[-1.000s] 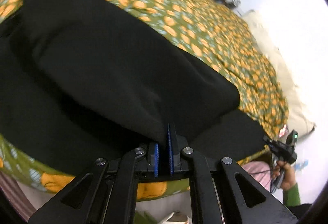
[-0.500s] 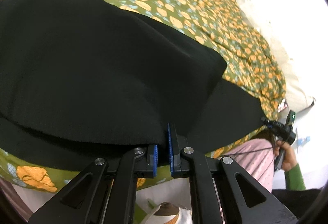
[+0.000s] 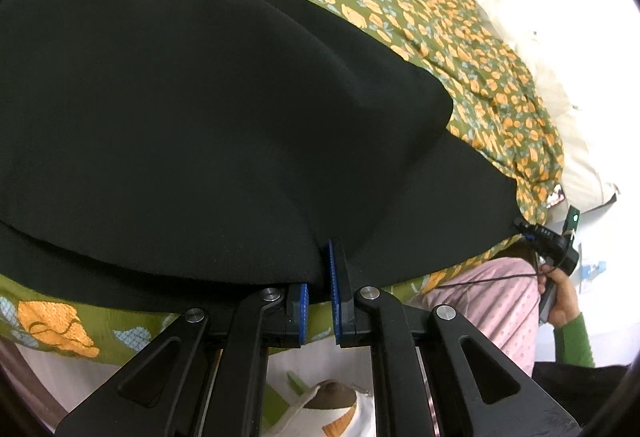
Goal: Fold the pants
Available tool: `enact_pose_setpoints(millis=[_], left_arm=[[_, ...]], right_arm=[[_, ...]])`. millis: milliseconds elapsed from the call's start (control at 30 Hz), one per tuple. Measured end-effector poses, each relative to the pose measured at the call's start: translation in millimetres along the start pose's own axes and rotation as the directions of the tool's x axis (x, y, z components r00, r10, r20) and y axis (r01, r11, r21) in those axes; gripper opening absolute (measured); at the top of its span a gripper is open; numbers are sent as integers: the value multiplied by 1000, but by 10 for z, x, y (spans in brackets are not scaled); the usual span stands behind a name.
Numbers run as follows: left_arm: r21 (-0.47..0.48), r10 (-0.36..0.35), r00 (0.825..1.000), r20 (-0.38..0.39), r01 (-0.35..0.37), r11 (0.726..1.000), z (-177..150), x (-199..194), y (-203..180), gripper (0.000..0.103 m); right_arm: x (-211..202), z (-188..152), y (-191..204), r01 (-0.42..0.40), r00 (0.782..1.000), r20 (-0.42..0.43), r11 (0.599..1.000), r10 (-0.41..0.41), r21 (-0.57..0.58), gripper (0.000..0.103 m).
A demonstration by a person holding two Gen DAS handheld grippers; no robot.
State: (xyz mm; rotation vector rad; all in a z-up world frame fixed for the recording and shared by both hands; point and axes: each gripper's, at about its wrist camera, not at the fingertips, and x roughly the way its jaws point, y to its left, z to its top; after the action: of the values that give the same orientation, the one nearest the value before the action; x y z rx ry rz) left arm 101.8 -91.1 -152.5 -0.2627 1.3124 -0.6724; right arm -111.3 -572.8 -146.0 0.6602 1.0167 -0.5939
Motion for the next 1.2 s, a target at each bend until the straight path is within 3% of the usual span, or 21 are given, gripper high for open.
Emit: enact_pose_setpoints(millis=[267,433,533,600,700,867,1033,1200], left_arm=[[36,23,999,-39,-21,999,-82,-22,-15,6],[8,16,998,-66,-15,1000,-72,25,67,8],[-9,15,998,-64,-15,1000,-76,7,103,17],[-29,13,998,-59,-14,999,-77,-12,149,30],[-99,-22,999,-29,19,995,-74,-87,290,34],[-274,-48,994,101,74,959,-75,-353,684,41],[-456,-38,968,249,152,877,-134,-662,1217,41],[-533,-44,943,330,225,816,-212,-798,1513,40]], right_arm=[[32,0,52,29,999,-14,999,-29,-17,15],[50,12,55,36,999,-21,999,-37,-17,15],[54,14,61,39,999,-21,999,-40,-20,15],[55,14,55,38,999,-22,999,-39,-17,15],[65,16,43,36,999,-25,999,-36,-11,15],[72,19,48,43,999,-27,999,-43,-13,15],[74,20,52,44,999,-28,999,-45,-15,15],[96,27,55,48,998,-35,999,-49,-14,15]])
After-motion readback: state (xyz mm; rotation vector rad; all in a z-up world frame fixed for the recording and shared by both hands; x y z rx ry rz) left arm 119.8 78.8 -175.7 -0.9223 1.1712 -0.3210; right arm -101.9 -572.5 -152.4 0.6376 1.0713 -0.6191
